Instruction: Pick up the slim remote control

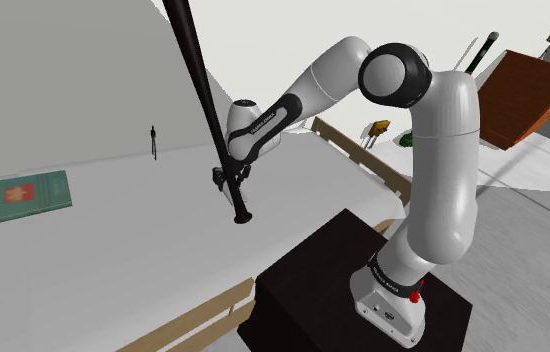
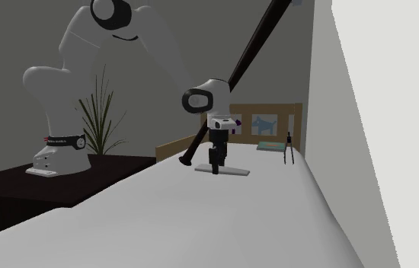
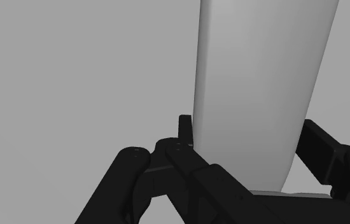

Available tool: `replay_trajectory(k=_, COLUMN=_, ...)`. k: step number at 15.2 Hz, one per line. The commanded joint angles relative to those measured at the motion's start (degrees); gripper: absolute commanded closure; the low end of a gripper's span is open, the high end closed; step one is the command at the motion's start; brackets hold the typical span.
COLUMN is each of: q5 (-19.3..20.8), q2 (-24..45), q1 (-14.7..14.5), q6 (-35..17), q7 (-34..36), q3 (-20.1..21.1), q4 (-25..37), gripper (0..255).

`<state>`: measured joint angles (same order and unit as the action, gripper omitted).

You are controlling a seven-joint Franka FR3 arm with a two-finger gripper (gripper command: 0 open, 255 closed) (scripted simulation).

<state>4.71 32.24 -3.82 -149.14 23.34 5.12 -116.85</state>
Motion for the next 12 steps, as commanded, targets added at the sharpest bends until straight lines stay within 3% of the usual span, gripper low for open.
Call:
replay_trajectory(k=1, q5=0.0, q2=0.1, q1=0.0, q6=0.0, q7=0.0, q3=0.0, q4=0.0, gripper=255)
replay_trajectory(k=12, q5=-0.4, q2=-2.5, q1=0.3, q6=2.1, q7=-0.3, q3=0.4, q4=-0.4, gripper=255)
